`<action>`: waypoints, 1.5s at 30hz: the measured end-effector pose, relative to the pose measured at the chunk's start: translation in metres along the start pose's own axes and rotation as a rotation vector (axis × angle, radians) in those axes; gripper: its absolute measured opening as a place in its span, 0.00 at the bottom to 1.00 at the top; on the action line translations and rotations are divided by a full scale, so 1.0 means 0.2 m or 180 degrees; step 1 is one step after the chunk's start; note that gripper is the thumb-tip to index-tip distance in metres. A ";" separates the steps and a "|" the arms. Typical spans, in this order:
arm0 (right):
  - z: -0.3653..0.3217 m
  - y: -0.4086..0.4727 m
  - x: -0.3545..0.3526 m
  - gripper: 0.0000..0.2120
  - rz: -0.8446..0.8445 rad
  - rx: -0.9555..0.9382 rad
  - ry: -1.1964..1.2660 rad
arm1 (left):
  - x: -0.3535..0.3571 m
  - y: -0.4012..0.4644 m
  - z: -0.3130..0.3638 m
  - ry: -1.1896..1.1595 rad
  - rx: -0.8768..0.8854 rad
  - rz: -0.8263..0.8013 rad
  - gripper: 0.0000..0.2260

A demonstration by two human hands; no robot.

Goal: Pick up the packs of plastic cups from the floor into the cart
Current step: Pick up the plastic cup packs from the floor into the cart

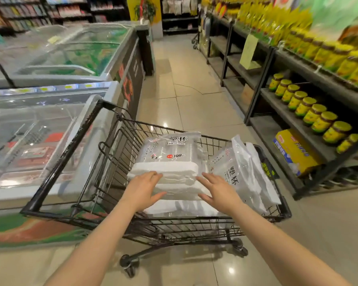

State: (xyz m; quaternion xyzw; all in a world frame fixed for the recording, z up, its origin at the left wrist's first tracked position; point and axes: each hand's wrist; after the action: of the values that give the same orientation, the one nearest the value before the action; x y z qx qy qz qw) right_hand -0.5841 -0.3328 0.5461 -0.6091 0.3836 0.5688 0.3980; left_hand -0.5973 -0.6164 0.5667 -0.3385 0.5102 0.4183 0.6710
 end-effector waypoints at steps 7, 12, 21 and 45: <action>0.15 -0.62 -0.15 0.30 0.0443 0.1111 -0.0213 | -0.08 0.07 0.42 0.0060 0.0669 0.0111 0.37; 0.31 -1.19 -0.20 0.31 0.0407 0.2011 -0.0259 | -0.02 0.12 0.94 0.0105 0.1236 -0.0069 0.35; 0.75 -2.38 -0.26 0.30 0.0354 0.3557 -0.0319 | 0.21 0.24 2.25 -0.0038 0.2482 -0.0269 0.36; 2.01 -4.55 -0.18 0.30 0.0644 0.5795 -0.0040 | 0.99 0.35 5.24 -0.0580 0.4274 -0.0649 0.28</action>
State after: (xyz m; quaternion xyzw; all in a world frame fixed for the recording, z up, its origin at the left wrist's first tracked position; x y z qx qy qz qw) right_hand 0.0951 0.3925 0.6108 -0.0206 0.7331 0.0823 0.6748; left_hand -0.2135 0.3794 0.6351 0.1411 0.5661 -0.0271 0.8117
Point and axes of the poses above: each hand's wrist, its own y-axis towards the middle knuckle, its own x-axis out of the palm, z = x × y, and after that the axes turned 14 degrees about -y, right-handed
